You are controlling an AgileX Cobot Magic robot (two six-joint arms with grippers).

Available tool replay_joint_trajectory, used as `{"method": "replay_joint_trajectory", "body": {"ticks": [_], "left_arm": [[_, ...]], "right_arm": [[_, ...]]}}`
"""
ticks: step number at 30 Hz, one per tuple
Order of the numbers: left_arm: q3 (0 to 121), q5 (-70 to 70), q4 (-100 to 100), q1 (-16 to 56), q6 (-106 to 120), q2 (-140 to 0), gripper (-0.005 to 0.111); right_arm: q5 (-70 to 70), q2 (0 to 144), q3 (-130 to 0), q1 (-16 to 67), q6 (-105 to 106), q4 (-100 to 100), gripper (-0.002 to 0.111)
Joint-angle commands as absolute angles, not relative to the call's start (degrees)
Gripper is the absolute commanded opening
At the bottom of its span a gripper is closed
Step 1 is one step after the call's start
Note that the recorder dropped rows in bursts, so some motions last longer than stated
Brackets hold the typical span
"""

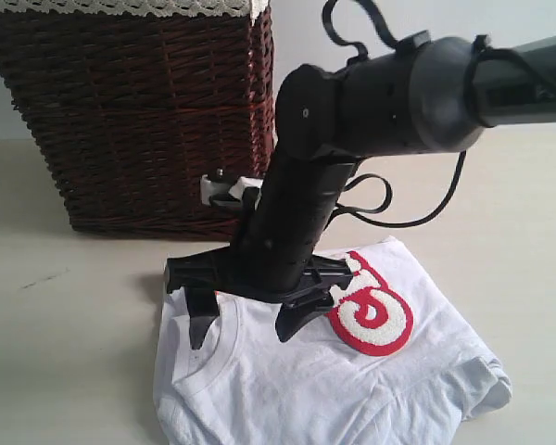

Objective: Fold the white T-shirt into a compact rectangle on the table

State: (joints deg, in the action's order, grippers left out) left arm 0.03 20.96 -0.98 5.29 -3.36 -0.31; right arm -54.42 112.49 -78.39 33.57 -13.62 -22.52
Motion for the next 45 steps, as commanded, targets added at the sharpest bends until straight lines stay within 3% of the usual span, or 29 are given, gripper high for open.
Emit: {"method": "replay_joint_trajectory", "body": {"ticks": [1,10,12,17,27,38,45], "left_arm": [[0.0,20.3,-1.1,5.1,-3.4,0.0,0.0],[0.0,20.3,-1.1,5.1,-3.4,0.0,0.0],[0.0,20.3,-1.1,5.1,-3.4,0.0,0.0],[0.0,20.3,-1.1,5.1,-3.4,0.0,0.0],[0.0,20.3,-1.1,5.1,-3.4,0.0,0.0],[0.0,19.7,-3.1,5.1,-1.9,0.0,0.0],[0.0,0.5,7.7,5.3,-13.1,0.0,0.0]], "right_arm": [[-56.2,114.0,-81.1,33.7,-11.4,-24.0,0.081],[-70.0,112.0,-91.5,33.6,-15.3,-7.6,0.052],[-70.0,111.9,-92.8,33.6,-16.7,-2.5,0.041],[-70.0,111.4,-93.1,33.6,-14.3,3.1,0.0],[-64.3,104.6,-93.1,33.3,-11.6,11.8,0.0],[-63.4,80.4,-93.0,33.2,-8.2,9.7,0.0],[-68.8,71.9,-93.0,33.2,-7.5,9.9,0.0]]}}
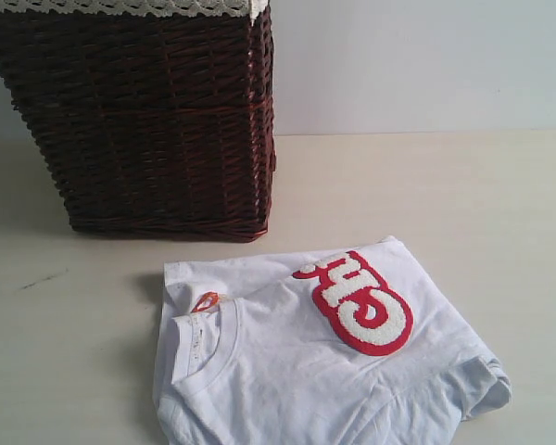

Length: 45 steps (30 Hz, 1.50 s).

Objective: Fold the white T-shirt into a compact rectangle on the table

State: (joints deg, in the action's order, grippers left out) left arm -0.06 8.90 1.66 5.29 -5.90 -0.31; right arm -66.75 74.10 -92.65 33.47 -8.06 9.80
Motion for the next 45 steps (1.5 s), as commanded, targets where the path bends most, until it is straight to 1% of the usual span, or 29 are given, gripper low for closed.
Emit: {"method": "replay_joint_trajectory", "body": {"ticks": [1,4,7,9,10,11,12,14,16,17,18,19,20,23,26,29,32,36,41,43,45], "left_arm": [[0.0,-2.9,8.7,5.3,-17.4,0.0,0.0],[0.4,-2.2,8.7,5.8,-23.0,0.0,0.0],[5.6,3.7,8.2,11.5,-21.7,-1.9,0.0],[9.4,5.5,8.2,16.6,-19.4,-5.4,0.0],[11.2,5.6,8.2,18.7,-18.6,-7.5,0.0],[12.8,5.3,8.2,21.7,-17.6,-9.9,0.003],[14.5,4.8,8.2,23.6,-17.0,-12.5,0.007],[17.7,3.4,8.2,27.3,-16.5,-18.2,0.02],[19.9,3.1,8.0,29.6,-16.3,-23.5,0.038],[21.2,3.8,8.0,30.6,-16.3,-27.7,0.051],[21.9,4.9,8.0,31.5,-16.3,-30.6,0.059],[22.3,6.0,8.0,32.1,-16.3,-34.5,0.063],[22.5,7.6,8.0,32.8,-16.3,-38.6,0.066],[22.6,8.1,8.2,34.6,-16.3,-51.8,0.064],[22.9,3.2,8.4,37.4,-16.3,-62.9,0.064],[24.8,0.0,8.4,40.0,-16.6,-71.6,0.064],[26.6,-3.1,8.4,40.7,-17.2,-77.7,0.064],[27.5,-6.5,8.4,40.7,-18.9,-81.4,0.064],[29.2,-6.3,7.2,40.7,-19.8,-80.2,0.064],[31.5,-4.9,4.7,40.7,-19.8,-79.7,0.062],[34.6,-2.3,3.2,40.2,-19.8,-79.8,0.058]], "right_arm": [[-70.0,71.4,-93.0,33.2,-7.5,11.0,0.0],[-70.0,71.4,-93.0,33.2,-8.8,13.6,0.0],[-70.0,71.4,-93.0,33.2,-9.6,15.9,0.0],[-70.0,71.4,-93.0,33.2,-9.7,16.9,0.0],[-70.0,71.4,-93.0,33.2,-9.7,16.9,0.0],[-70.0,71.4,-93.0,33.2,-9.7,16.9,0.0],[-70.0,71.4,-93.0,33.2,-9.7,16.9,0.0],[-70.0,71.5,-93.0,33.2,-9.7,17.0,0.0],[-70.0,71.5,-93.0,33.2,-9.6,17.0,0.0],[-70.0,71.5,-93.0,33.2,-8.5,17.2,0.0],[-70.0,71.5,-93.0,33.2,-8.4,17.6,0.0],[-70.0,71.5,-93.0,33.2,-8.5,17.6,0.0],[-70.0,71.6,-93.0,33.2,-8.6,17.6,0.0],[-70.0,72.0,-93.0,33.2,-8.6,16.9,0.0],[-70.0,72.6,-93.0,33.2,-8.6,16.5,0.0],[-70.0,73.5,-93.0,33.2,-8.6,16.5,0.0],[-70.0,74.2,-93.0,33.2,-8.6,16.5,0.0],[-70.0,75.2,-93.0,33.2,-8.6,16.5,0.0],[-70.0,76.3,-93.0,33.2,-8.6,16.5,0.0],[-70.0,76.5,-93.0,33.2,-8.6,16.5,0.0],[-70.0,76.8,-93.0,33.2,-8.6,16.5,0.0]]}}
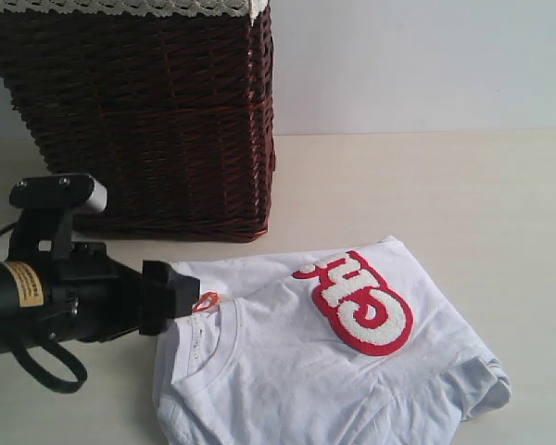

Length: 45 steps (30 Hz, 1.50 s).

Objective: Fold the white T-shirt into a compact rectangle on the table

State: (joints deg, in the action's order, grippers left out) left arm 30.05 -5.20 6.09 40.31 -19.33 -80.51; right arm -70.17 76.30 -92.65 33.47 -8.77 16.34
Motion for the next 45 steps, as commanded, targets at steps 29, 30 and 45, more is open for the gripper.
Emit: {"method": "replay_joint_trajectory", "body": {"ticks": [29,30,45], "left_arm": [[34.0,36.0,83.7,16.0,65.6,-95.4,0.06],[34.2,36.1,84.4,16.0,66.2,-96.6,0.064],[35.3,43.9,98.4,16.0,84.0,-103.1,0.069]], "right_arm": [[-70.0,77.0,-93.0,33.2,-8.6,16.5,0.0],[-70.0,77.0,-93.0,33.2,-8.6,16.5,0.0],[-70.0,77.0,-93.0,33.2,-8.6,16.5,0.0]]}}
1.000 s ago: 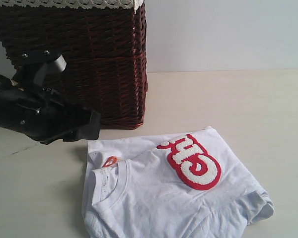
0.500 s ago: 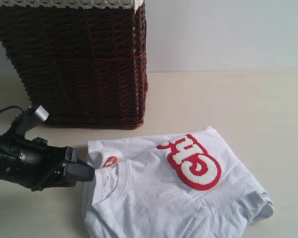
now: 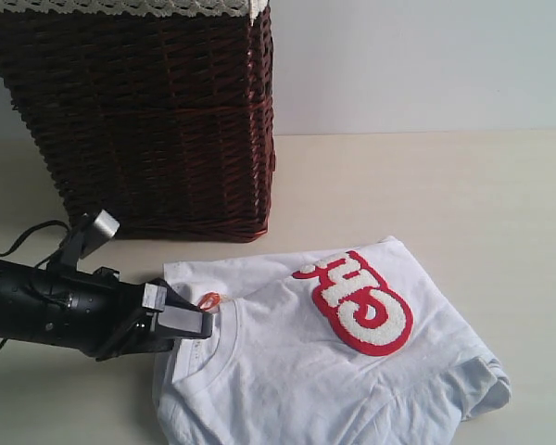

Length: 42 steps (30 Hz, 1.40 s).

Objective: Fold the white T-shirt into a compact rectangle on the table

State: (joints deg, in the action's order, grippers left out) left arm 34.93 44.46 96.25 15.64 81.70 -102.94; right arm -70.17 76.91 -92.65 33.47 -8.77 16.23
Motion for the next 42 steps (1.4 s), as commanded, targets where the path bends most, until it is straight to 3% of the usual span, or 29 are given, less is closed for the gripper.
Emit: {"method": "replay_joint_trajectory", "body": {"ticks": [1,10,17,27,30,35,42], "left_arm": [[35.3,43.7,98.4,16.0,84.0,-103.1,0.069],[36.2,39.0,99.9,16.0,89.2,-103.9,0.069],[36.6,44.4,99.9,16.1,89.2,-104.5,0.069],[39.3,43.7,99.9,20.6,90.5,-109.4,0.068],[40.6,40.5,99.9,20.6,89.0,-109.4,0.052],[41.0,32.7,99.9,20.6,88.3,-109.4,0.0],[46.0,43.2,99.9,20.6,85.9,-107.3,0.0]], "right_arm": [[-70.0,77.0,-93.0,33.2,-8.6,16.5,0.0],[-70.0,77.0,-93.0,33.2,-8.6,15.8,0.0],[-70.0,77.0,-93.0,33.2,-8.6,14.7,0.0],[-70.0,77.6,-93.0,33.2,-8.6,14.7,0.0],[-70.0,77.5,-93.0,33.2,-8.6,14.6,0.0],[-70.0,77.5,-93.0,33.2,-8.6,14.6,0.0],[-70.0,77.9,-93.0,33.2,-8.6,14.6,0.0]]}}
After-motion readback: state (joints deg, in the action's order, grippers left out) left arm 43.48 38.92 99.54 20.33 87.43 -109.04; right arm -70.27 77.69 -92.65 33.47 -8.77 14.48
